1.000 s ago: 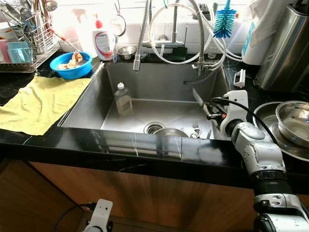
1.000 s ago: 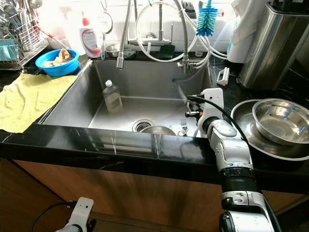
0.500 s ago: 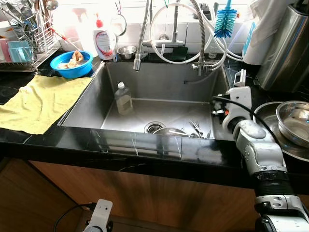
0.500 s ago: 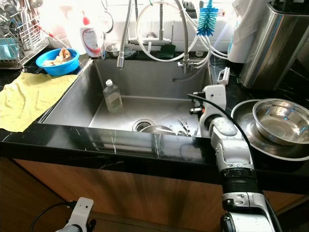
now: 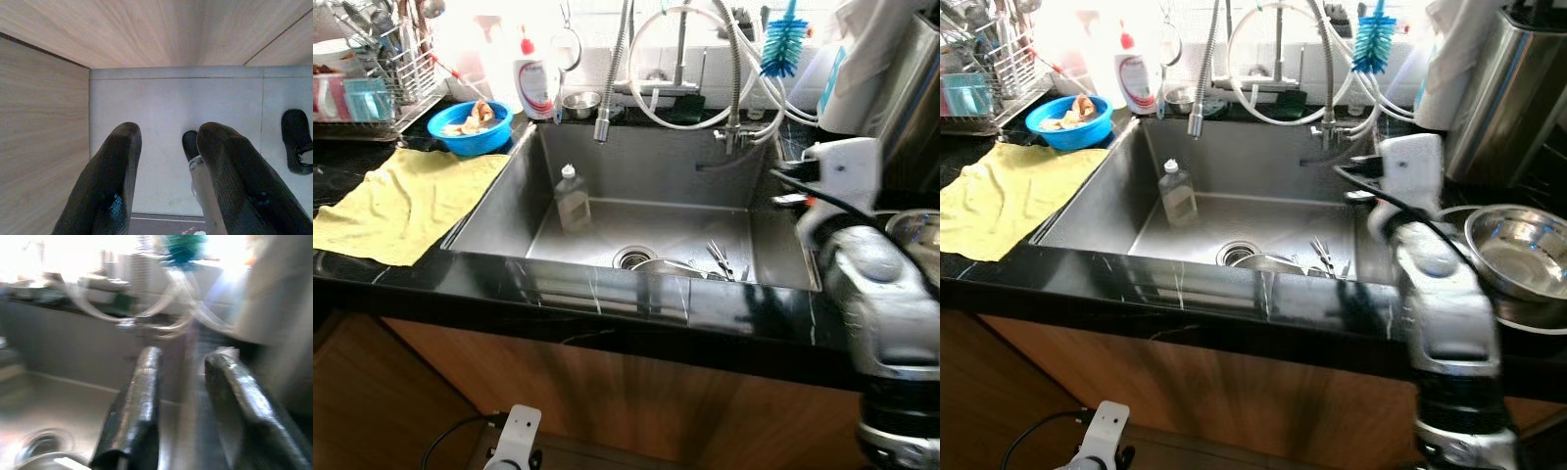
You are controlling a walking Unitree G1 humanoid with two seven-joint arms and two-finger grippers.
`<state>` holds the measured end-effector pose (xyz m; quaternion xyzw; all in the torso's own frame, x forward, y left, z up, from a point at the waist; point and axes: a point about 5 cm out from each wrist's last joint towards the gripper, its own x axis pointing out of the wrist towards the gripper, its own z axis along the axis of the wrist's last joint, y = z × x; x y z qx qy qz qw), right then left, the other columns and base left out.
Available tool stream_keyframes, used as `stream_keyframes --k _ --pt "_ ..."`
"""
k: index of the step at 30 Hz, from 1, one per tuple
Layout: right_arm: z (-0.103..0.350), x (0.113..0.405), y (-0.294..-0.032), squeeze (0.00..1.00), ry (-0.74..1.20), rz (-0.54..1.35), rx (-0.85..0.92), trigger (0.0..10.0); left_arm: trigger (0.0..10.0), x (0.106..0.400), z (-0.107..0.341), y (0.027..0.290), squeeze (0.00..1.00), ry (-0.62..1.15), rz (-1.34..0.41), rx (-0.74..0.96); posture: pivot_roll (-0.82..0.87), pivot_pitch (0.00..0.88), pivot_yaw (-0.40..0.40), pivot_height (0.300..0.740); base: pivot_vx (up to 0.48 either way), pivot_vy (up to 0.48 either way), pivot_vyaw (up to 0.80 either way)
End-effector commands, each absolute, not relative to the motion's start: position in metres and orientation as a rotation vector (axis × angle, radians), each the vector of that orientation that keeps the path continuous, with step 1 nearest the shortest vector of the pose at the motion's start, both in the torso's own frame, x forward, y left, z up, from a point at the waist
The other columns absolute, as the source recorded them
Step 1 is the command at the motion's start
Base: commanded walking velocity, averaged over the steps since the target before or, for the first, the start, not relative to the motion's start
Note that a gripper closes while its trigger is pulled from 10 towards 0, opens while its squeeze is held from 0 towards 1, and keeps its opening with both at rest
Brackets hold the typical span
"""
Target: Kitchen organization
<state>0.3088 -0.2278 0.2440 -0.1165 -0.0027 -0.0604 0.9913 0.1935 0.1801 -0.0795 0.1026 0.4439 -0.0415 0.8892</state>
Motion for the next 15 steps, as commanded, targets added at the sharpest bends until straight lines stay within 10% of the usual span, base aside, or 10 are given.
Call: stream_keyframes --k 1,6,7,15 --pt "0.244 0.299 -0.234 1.00 0.025 -0.178 -0.248 10.0 10.0 0.192 -0.080 0.183 0.00 0.928 -0.085 0.220 -0.22 0.000 0.057 0.740 0.000 0.000 0.00" --pt "0.236 0.283 -0.239 1.00 0.095 -0.219 -0.273 10.0 10.0 0.191 -0.080 0.183 0.00 0.929 -0.089 0.222 -0.22 0.000 0.061 0.740 0.000 0.000 0.00" --pt "0.235 0.280 -0.238 0.00 0.108 -0.221 -0.276 10.0 10.0 0.191 -0.080 0.183 0.00 0.930 -0.091 0.223 -0.23 0.000 0.061 0.740 0.000 0.000 0.00" --pt "0.233 0.257 -0.239 0.00 0.176 -0.270 -0.266 10.0 10.0 0.192 -0.080 0.183 0.00 0.929 -0.096 0.224 -0.23 0.000 0.064 0.740 0.000 0.000 0.00"
